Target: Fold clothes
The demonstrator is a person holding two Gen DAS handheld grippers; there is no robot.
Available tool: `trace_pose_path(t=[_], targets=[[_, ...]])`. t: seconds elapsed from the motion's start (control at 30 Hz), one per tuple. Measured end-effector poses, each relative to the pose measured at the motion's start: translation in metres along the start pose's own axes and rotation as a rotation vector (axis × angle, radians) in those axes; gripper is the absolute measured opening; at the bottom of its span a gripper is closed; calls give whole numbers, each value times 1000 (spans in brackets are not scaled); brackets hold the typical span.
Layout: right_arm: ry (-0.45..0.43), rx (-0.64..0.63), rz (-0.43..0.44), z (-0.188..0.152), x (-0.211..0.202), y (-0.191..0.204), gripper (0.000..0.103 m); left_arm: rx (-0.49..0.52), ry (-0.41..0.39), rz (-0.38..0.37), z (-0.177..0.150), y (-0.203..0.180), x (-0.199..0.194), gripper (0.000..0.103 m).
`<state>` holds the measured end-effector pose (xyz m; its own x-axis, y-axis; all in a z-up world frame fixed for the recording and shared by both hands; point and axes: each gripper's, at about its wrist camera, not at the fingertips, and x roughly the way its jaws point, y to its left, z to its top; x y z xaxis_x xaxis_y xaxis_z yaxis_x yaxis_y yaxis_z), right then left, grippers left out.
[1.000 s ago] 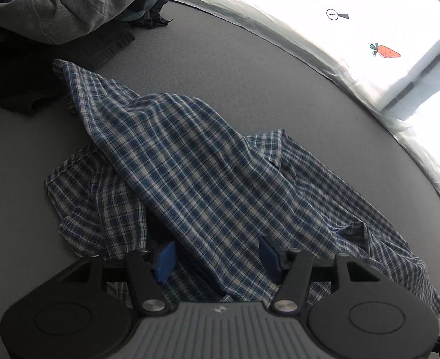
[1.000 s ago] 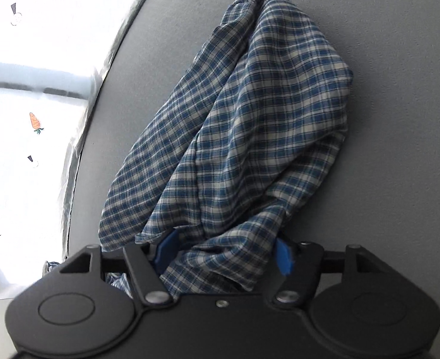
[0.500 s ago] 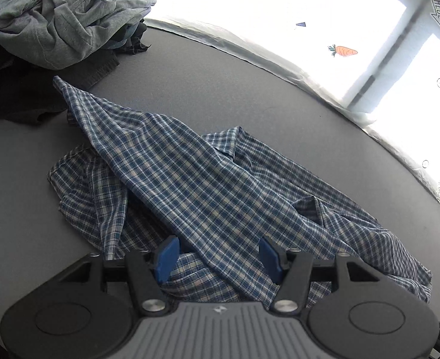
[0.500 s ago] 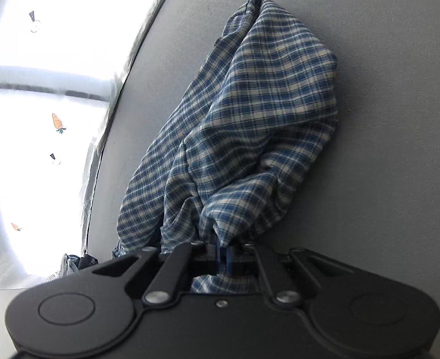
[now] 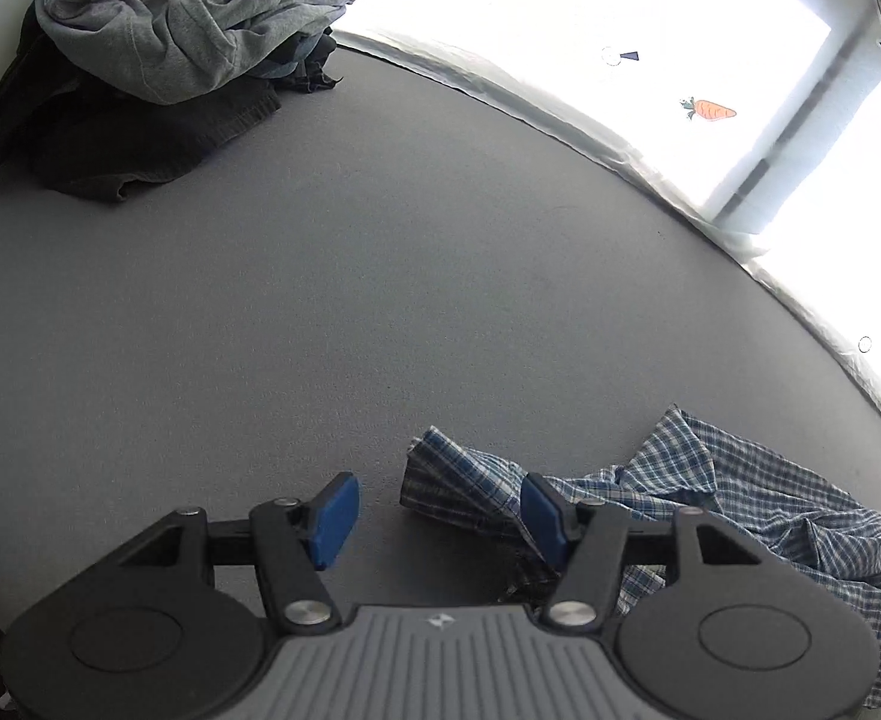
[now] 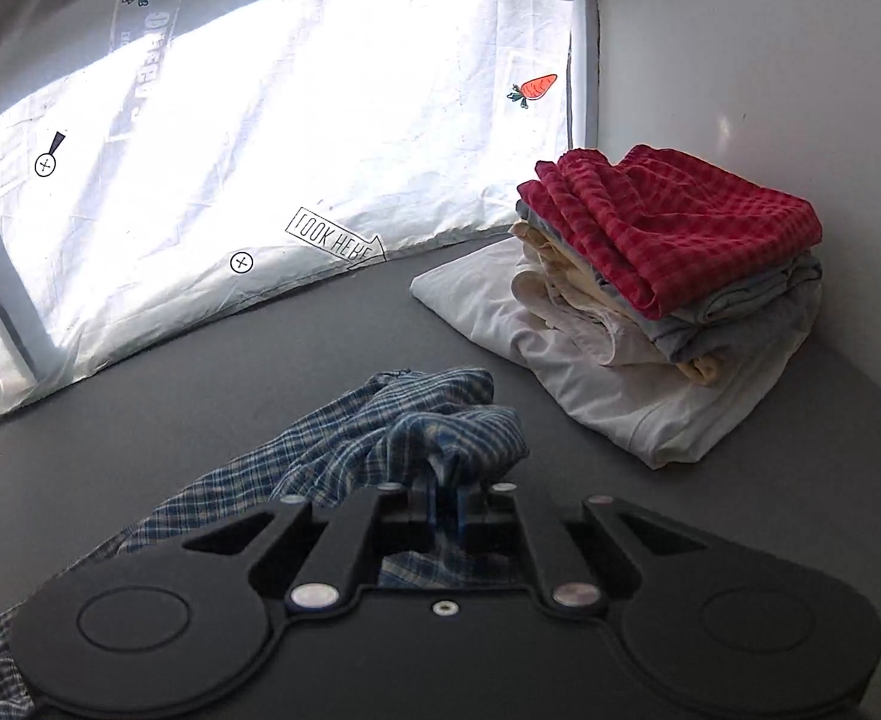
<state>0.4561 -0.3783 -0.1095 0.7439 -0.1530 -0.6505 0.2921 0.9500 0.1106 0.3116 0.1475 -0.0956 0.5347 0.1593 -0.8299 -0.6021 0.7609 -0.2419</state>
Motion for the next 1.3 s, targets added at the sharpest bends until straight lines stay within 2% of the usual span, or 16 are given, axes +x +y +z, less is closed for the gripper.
trace_pose_path(t=[0.03, 0.07, 0.1, 0.13, 0.2, 0.3, 0.43, 0.6, 0.67, 0.7, 0.8, 0.9, 1.07, 1.17, 1.3], targets=[[6, 6, -3, -2, 1, 4, 18, 12, 4, -6, 2, -5, 3, 61], [10, 10, -8, -5, 1, 8, 36, 26, 8, -12, 5, -10, 7, 61], [9, 6, -16, -11, 0, 16, 44, 45, 11, -16, 7, -16, 10, 61], [9, 0, -25, -18, -2, 23, 48, 66, 13, -17, 10, -21, 14, 61], [10, -17, -40, -32, -7, 40, 49, 115, 26, -12, 13, -31, 21, 61], [21, -12, -68, -50, -18, 64, 57, 168, 66, -7, 11, -39, 32, 61], [102, 31, 44, -71, -34, 88, 59, 195, 116, -13, 6, -36, 43, 61], [211, -103, 262, -95, -48, 137, 56, 194, 143, -45, 8, -24, 47, 61], [237, -189, 353, -104, -55, 160, 55, 205, 137, -51, 9, -18, 44, 61], [251, -246, 368, -110, -59, 175, 54, 209, 137, -51, 10, -15, 44, 61], [265, -406, 377, -129, -73, 212, 53, 208, 138, -54, 14, -2, 41, 61], [281, -495, 384, -144, -81, 233, 53, 196, 138, -60, 17, 10, 39, 62], [273, -628, 319, -160, -90, 246, 53, 191, 142, -57, 17, 24, 36, 62], [270, -696, 318, -167, -97, 248, 53, 184, 147, -59, 15, 27, 35, 62], [212, -865, 339, -183, -112, 257, 57, 178, 149, -62, 11, 29, 32, 62]])
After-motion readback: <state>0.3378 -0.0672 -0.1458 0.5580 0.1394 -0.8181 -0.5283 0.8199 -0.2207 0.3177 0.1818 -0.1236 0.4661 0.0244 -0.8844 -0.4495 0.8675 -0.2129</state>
